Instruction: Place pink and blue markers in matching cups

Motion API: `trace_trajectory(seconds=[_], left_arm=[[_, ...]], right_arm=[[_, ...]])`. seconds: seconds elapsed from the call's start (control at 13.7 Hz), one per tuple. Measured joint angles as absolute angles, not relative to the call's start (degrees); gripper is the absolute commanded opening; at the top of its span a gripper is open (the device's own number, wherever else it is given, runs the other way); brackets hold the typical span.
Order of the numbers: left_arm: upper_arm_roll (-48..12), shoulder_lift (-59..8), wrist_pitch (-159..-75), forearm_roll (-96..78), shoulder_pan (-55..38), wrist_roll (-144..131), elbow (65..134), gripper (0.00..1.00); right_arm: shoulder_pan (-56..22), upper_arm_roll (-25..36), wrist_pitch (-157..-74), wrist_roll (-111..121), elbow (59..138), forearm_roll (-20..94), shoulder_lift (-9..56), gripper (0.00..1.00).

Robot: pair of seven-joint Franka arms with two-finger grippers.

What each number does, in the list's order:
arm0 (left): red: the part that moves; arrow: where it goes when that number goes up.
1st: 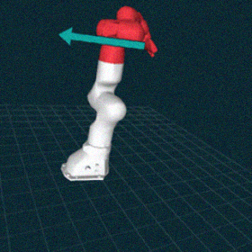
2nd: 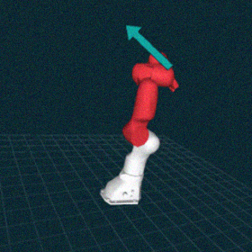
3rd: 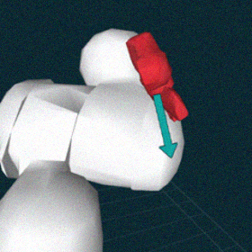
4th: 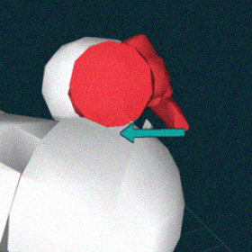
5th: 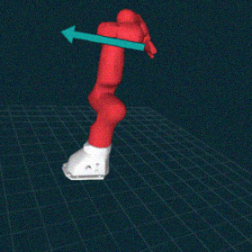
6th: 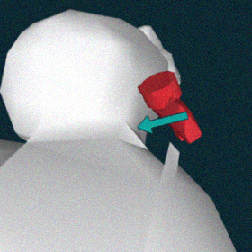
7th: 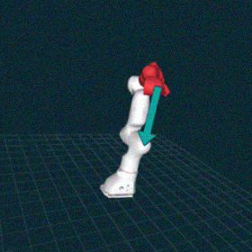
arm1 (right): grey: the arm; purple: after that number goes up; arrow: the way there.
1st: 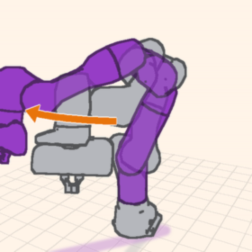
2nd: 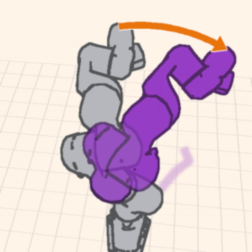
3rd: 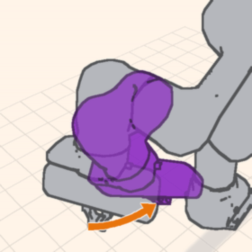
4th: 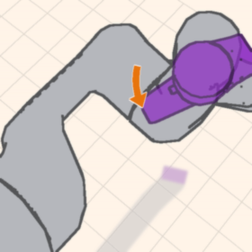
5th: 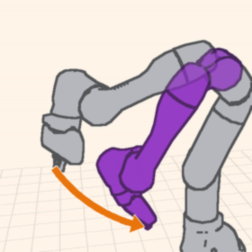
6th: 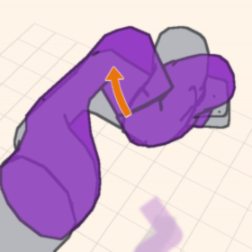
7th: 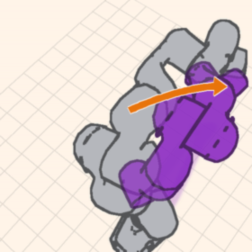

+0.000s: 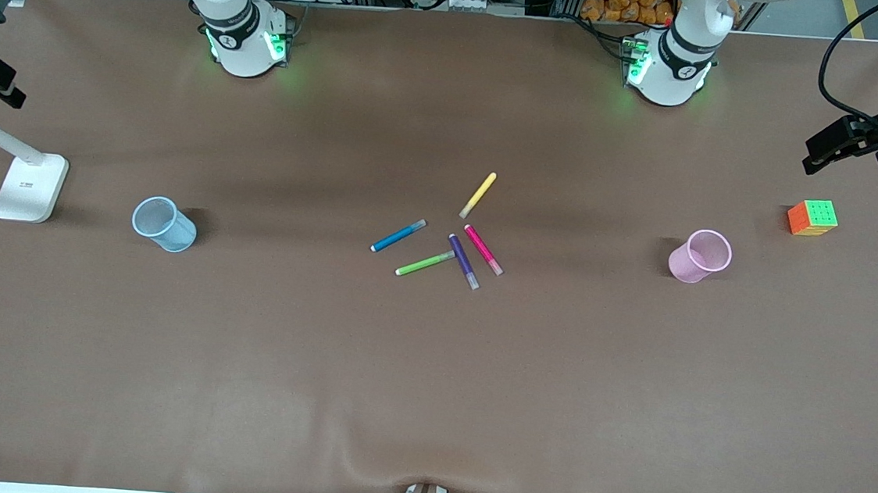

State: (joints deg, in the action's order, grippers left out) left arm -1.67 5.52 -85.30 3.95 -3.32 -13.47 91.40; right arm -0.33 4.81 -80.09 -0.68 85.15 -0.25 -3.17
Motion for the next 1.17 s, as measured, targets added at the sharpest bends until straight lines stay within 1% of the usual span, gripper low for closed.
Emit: trace_trajectory(seconds=[1.17], left_arm=[[-1.67,5.38,-83.33,3.09,-3.56,-13.09,90.70,1.00]], right_arm=[[-0.31,4.42,-81.79,-0.68,85.20,-0.25,-2.41,1.00]])
